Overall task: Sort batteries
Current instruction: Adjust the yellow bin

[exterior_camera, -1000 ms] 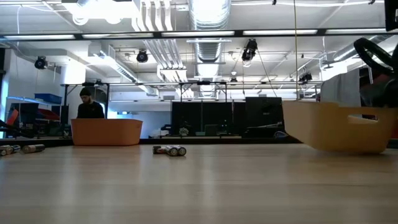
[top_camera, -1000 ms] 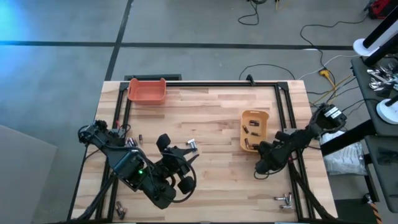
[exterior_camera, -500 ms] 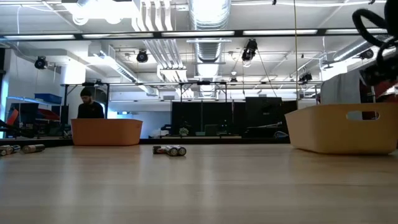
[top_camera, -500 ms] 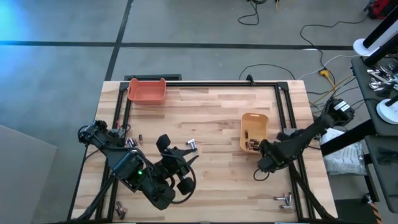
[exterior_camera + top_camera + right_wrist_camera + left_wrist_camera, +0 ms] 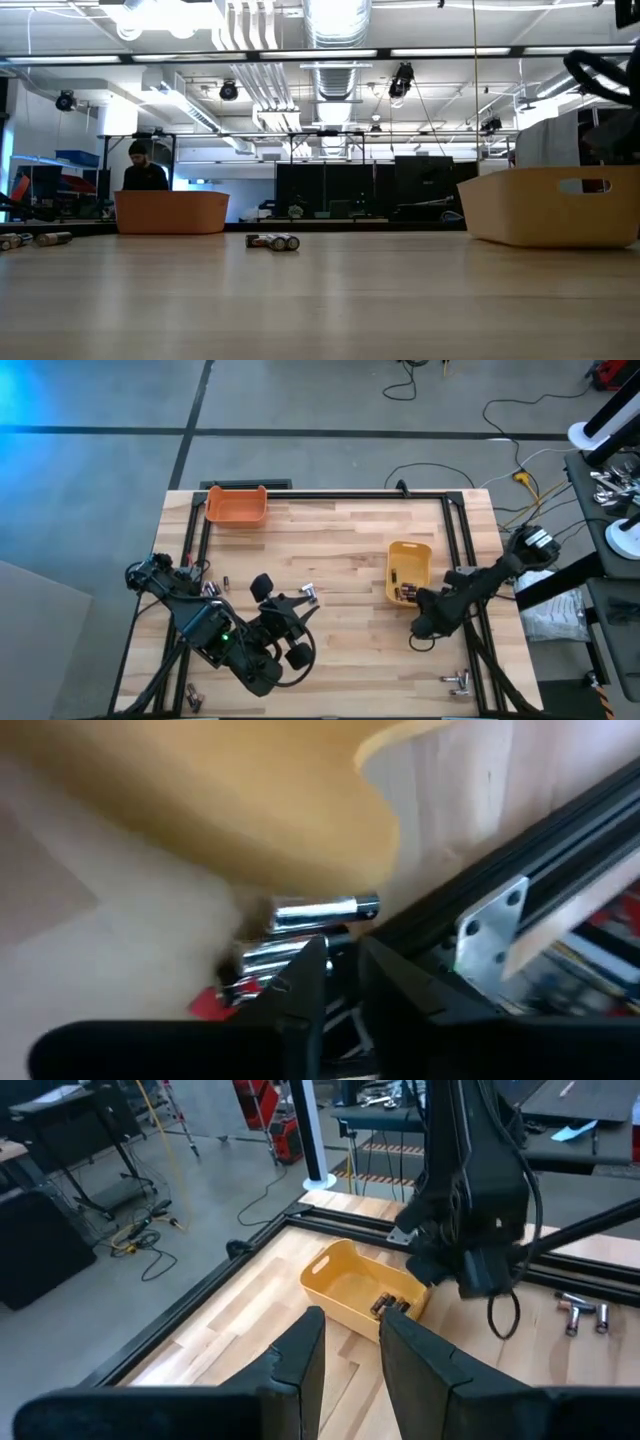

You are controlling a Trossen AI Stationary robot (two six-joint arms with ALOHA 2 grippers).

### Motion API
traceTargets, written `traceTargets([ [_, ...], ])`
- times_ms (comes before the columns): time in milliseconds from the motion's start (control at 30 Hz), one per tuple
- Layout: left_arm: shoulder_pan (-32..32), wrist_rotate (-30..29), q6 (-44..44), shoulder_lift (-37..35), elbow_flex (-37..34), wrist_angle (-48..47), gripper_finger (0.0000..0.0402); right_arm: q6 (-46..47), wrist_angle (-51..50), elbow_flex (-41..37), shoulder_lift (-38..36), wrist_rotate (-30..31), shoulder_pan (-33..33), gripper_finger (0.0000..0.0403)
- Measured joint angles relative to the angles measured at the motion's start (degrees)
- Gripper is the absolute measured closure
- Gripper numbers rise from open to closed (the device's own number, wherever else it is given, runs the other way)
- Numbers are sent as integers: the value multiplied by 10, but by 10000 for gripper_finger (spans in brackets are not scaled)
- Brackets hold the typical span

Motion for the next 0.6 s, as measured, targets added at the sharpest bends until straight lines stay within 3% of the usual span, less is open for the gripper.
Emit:
traceTargets([
  [167, 0, -3, 1, 0, 0, 10, 322, -10, -47, 25, 47, 18, 31, 388],
  [333, 0, -13, 2, 0, 0, 18, 322, -36, -50, 43, 73, 25, 69, 394],
  [600, 0, -19, 2, 0, 0, 26, 322, 72, -90, 62, 39, 38, 104, 394],
])
